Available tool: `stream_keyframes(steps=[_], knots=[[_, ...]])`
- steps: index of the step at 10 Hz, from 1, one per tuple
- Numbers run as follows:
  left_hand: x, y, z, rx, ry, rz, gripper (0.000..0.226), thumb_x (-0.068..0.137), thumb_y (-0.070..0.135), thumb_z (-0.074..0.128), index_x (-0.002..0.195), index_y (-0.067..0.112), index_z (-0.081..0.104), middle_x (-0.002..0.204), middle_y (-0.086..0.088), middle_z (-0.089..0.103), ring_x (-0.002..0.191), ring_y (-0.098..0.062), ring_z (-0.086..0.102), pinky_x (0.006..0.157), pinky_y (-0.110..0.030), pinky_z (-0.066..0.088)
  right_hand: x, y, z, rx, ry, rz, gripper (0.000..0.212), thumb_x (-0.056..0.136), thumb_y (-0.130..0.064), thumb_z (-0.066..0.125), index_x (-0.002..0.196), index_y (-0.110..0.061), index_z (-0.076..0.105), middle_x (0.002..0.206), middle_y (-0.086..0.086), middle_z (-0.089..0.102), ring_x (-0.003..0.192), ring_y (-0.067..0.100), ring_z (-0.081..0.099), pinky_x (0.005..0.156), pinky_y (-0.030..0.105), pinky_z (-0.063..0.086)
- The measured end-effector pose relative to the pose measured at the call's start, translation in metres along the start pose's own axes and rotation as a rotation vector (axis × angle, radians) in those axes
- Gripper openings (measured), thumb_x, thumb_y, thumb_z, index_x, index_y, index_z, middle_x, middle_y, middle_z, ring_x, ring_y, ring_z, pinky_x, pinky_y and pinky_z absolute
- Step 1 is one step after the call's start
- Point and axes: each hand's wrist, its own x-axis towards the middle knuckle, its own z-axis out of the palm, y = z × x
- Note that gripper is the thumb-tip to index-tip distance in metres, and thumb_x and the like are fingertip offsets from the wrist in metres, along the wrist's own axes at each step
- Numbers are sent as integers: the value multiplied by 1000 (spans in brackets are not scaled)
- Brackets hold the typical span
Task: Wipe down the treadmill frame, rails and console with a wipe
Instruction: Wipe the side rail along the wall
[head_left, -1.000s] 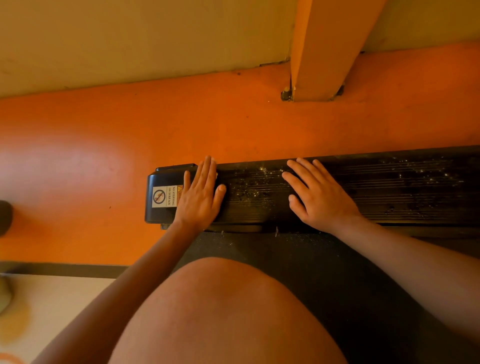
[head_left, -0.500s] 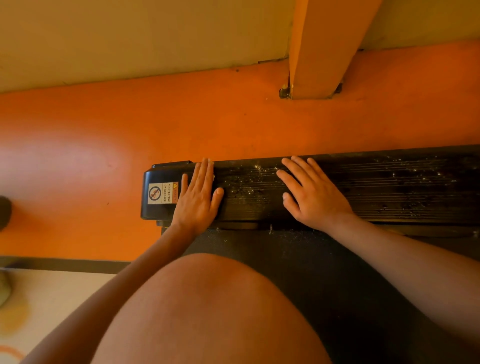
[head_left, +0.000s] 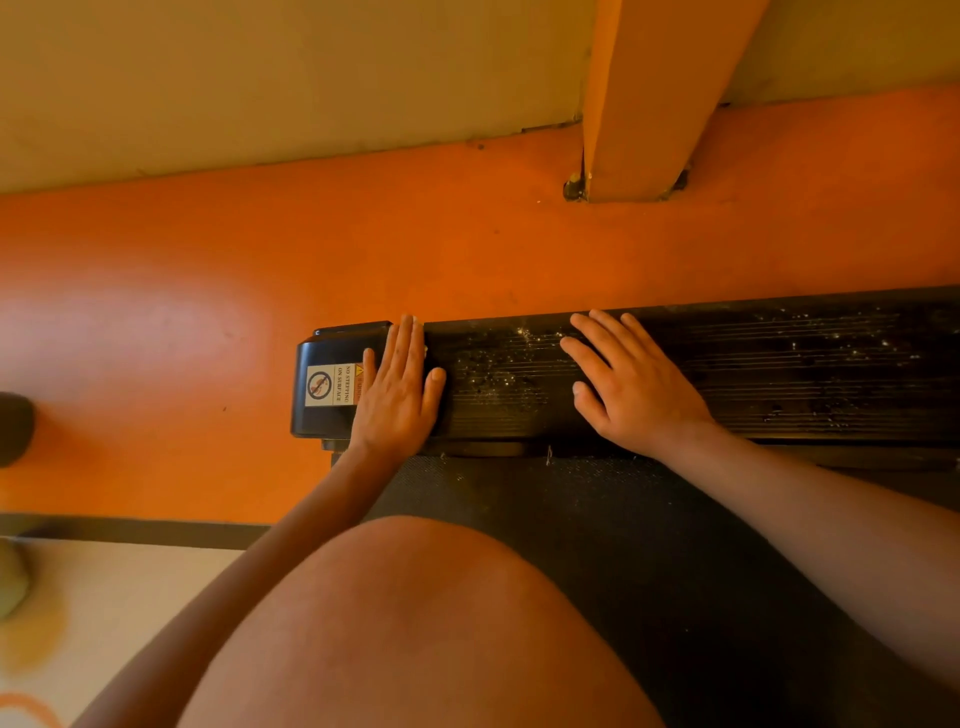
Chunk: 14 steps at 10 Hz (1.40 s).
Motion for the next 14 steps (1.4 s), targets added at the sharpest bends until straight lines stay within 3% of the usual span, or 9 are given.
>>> stream_keyframes(steps=[2,5,8,10,12,14], knots=[[-75,4,22,-54,-32,-15,67,104,55,14,161,23,-3,168,9,-14,153,-6,-17,120,-32,-17,0,1,1,-4,10,-5,54,104,-37,37,150,-10,48,161,16,37,153,32,27,126,51,21],[23,7,-4,-19,-23,16,70,104,57,10,162,19,-3,169,4,-8,154,-10,-13,124,-43,-12,0,0,0,-2,6,-3,55,104,-37,37,150,-10,47,161,16,37,153,32,27,125,52,22],[-66,12,23,-57,-36,42,68,105,56,14,161,24,-4,168,9,-14,154,-8,-16,122,-38,-13,0,-1,0,2,14,-3,54,103,-36,39,150,-10,48,160,17,38,153,32,28,124,53,25],[6,12,2,-36,11,27,73,105,58,16,162,19,-4,170,2,-9,155,-12,-13,126,-45,-6,0,-1,0,3,3,2,54,103,-36,39,151,-10,47,161,16,36,153,31,26,126,51,21],[-77,2,25,-46,-72,27,75,102,67,10,161,25,-8,168,10,-17,154,-10,-16,125,-44,-3,0,-1,-1,-7,1,-1,54,103,-36,39,150,-10,47,161,16,37,153,32,27,125,52,23],[2,9,2,10,-39,114,76,103,64,18,161,23,-11,169,3,-14,154,-10,-16,126,-42,-4,0,-1,-1,-10,3,-1,54,104,-36,39,151,-10,47,161,16,36,153,32,26,126,52,21]])
